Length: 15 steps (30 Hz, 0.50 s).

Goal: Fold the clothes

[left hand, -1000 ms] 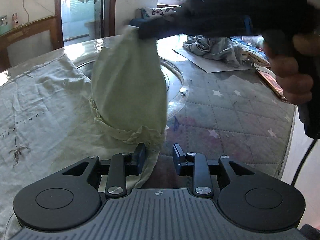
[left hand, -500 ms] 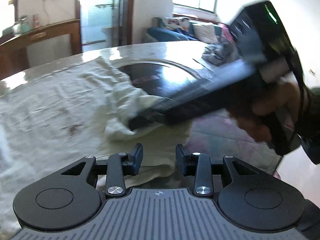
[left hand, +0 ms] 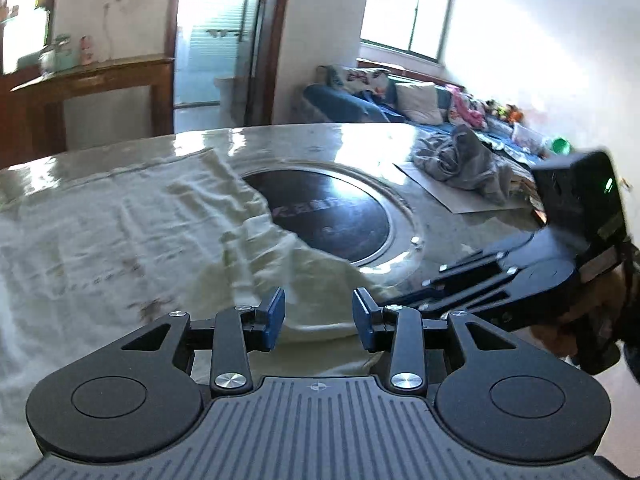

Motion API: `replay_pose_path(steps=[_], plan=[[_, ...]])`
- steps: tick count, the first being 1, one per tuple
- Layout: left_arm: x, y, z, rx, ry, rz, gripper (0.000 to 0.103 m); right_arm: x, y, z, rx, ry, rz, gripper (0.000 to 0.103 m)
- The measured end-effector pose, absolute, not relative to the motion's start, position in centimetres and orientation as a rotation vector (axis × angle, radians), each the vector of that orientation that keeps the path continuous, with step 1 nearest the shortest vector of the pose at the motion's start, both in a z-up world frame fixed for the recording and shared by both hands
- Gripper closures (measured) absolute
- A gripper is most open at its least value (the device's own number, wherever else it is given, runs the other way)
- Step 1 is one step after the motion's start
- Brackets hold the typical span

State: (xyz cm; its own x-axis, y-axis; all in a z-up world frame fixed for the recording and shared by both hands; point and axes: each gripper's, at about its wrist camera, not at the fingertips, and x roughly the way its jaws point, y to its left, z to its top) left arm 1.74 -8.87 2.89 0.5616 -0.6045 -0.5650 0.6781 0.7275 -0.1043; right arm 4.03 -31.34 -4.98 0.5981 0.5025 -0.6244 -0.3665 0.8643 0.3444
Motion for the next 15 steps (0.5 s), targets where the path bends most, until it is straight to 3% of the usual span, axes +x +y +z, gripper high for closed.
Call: replay_pose_path(steps=[7, 15], plan=[[2.3, -12.6, 1.0, 0.172, 0.633, -0.838, 0.064, 6.9, -33.0, -1.2, 0.124, 0.684, 0.425, 0.081], [2.6, -15.7, -1.1, 0.216, 0.647, -0.885, 0.064, 15.7, -30.9, -3.6, 0.138, 0.774, 0.419, 0.076]])
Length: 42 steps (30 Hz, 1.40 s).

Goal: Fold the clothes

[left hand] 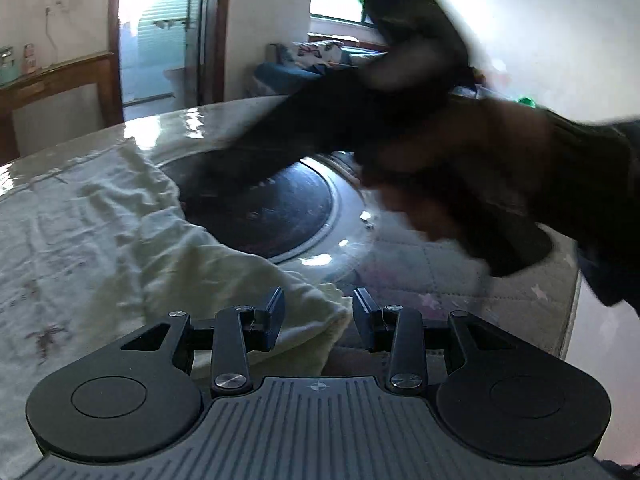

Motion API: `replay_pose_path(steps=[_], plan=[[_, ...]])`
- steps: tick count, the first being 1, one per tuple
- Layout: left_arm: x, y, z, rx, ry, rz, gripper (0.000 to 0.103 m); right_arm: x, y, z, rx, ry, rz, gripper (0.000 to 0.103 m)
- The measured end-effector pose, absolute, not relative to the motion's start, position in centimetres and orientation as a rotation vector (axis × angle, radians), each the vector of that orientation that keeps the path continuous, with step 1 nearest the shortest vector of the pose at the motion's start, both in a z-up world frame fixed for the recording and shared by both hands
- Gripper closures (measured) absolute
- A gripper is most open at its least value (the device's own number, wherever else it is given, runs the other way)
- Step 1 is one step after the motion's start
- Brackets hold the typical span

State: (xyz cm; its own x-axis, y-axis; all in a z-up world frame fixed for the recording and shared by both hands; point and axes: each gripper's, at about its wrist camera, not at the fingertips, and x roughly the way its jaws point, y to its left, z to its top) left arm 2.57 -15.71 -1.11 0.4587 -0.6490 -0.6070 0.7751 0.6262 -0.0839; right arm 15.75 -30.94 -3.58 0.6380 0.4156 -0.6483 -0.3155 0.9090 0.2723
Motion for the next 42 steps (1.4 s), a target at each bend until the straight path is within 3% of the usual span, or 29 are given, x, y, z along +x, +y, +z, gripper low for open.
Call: replay_pose_path(steps=[5, 7, 8, 16, 27, 33, 37, 42], plan=[[3.0, -16.0, -2.1, 0.201, 0.666, -0.902, 0.068, 18.2, -29.7, -5.3, 0.112, 0.848, 0.447, 0.074], [3.3, -15.9, -2.3, 0.184, 0.674, -0.91, 0.073, 18.2, -29.2, -5.4, 0.041, 0.833, 0.425, 0.094], [3.5, -15.8, -2.4, 0.175, 0.678, -0.915, 0.074, 18.2, -29.1, -5.5, 0.017, 0.822, 0.412, 0.095], [3.5, -15.2, -2.4, 0.15, 0.668, -0.91, 0.074, 19.3, -31.0, -5.4, 0.097, 0.815, 0.363, 0.093], [2.6, -9.9, 0.2, 0.07, 0.619, -0.791, 0.072, 15.7, -28.5, -2.5, -0.022, 0.731, 0.46, 0.09], [1.6, -2.9, 1.7, 0.019, 0.628, -0.592, 0.072, 16.4, -25.7, -5.1, -0.095, 0.817, 0.434, 0.09], [0.2, 4.3, 2.5, -0.062, 0.615, -0.355, 0.072, 14.0, -23.8, -3.6, -0.165, 0.734, 0.447, 0.088], [-1.7, 12.8, 3.0, -0.223, 0.571, -0.04, 0.072, 10.0, -19.5, -1.7, -0.229, 0.648, 0.584, 0.08]])
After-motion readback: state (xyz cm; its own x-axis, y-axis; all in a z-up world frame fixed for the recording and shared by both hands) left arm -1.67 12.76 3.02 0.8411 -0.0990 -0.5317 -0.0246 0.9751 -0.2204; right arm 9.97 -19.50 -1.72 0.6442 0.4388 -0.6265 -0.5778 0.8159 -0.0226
